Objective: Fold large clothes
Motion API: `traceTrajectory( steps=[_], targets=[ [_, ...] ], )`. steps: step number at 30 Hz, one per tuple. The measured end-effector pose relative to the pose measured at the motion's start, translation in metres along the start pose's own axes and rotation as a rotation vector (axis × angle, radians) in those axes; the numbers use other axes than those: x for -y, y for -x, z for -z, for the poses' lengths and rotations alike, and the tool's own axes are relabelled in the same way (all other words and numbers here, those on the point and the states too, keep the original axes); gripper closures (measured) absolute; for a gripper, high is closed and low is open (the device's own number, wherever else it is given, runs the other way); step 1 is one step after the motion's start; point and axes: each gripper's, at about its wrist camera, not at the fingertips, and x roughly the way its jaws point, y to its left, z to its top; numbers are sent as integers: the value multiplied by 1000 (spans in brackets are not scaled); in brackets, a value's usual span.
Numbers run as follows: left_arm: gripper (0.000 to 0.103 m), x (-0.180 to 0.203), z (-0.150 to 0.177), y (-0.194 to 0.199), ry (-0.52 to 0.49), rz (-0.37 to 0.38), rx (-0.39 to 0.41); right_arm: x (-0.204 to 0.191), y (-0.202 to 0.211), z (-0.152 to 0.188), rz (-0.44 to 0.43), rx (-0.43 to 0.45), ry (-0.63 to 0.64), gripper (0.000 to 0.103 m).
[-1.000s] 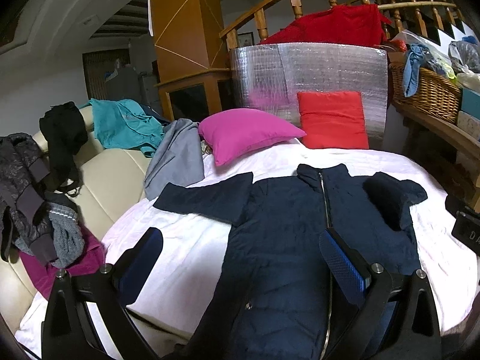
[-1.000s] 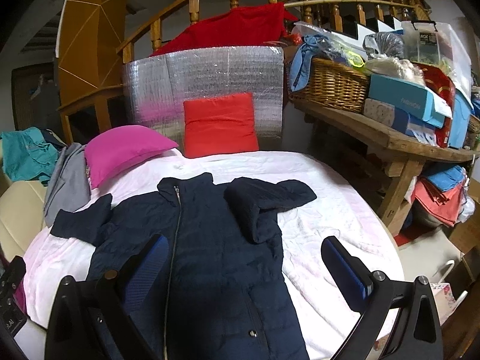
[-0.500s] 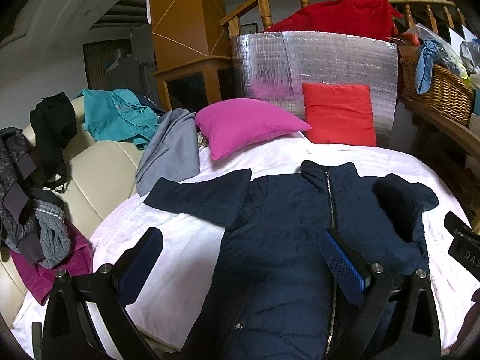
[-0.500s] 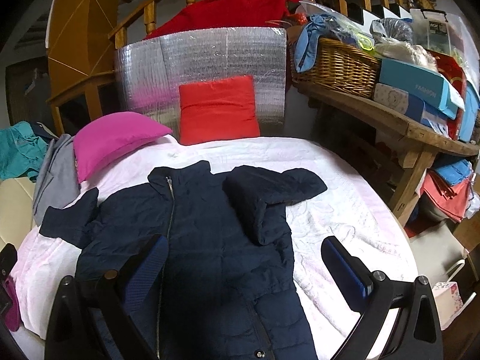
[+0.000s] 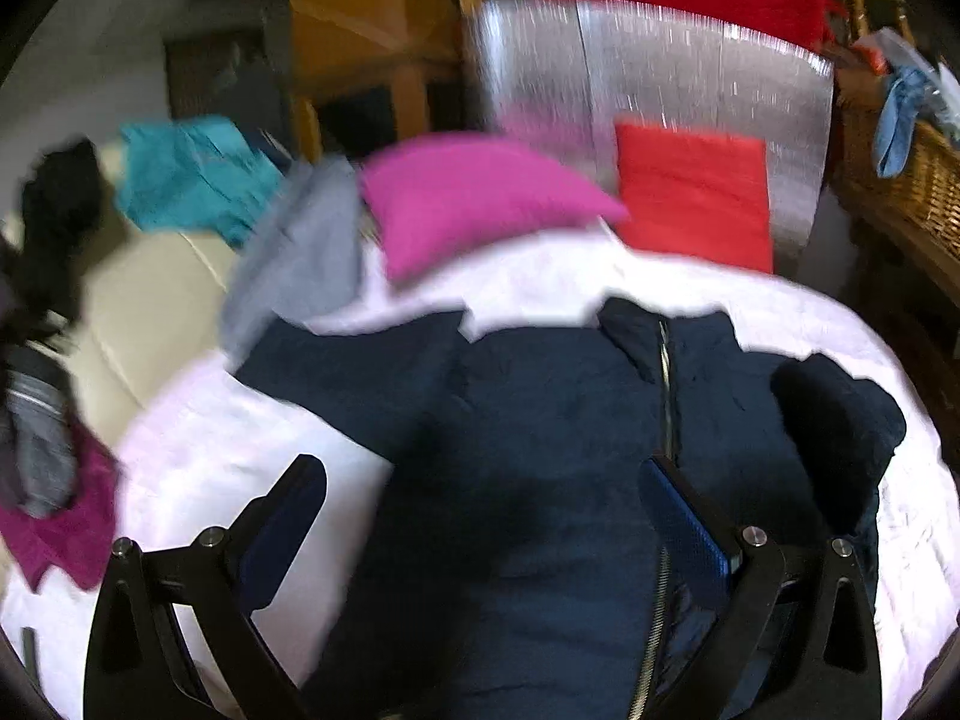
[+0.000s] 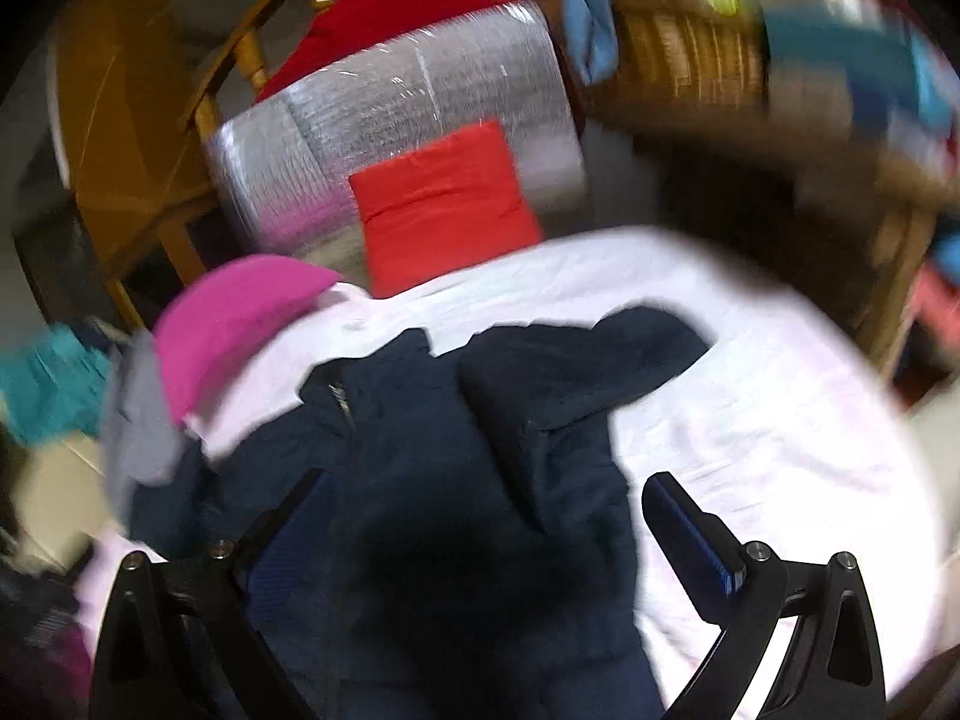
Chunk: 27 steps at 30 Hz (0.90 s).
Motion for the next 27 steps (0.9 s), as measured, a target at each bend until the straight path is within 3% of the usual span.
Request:
traceTrajectory(
  steps=[2,6,11,15,21,23,27],
  targets=[
    [0,8,-2,-45,21,37,-106,35,-27,-10,-98,-38,-108,0],
    [0,11,4,-98,69,7,-185,110,-76,-19,-180,-82,-359,0],
    [0,18,11,-121,56,-17,-178,164,-130,-22,-227,-118,-562,1],
    [0,37,7,-120,-11,7,-165,178,-161,-27,-299,-134,-656,7],
    [0,49,2,-106,-76,12,-101,185,-207,-28,-317,-155,-764,27],
    [0,49,3,-106,-85,1,-92,183,-218,-28,-308,-151,-763,48],
    [0,41,2,-110,-79,-36,-90,180,-222,-30,-286,-125,-755,66]
  ],
)
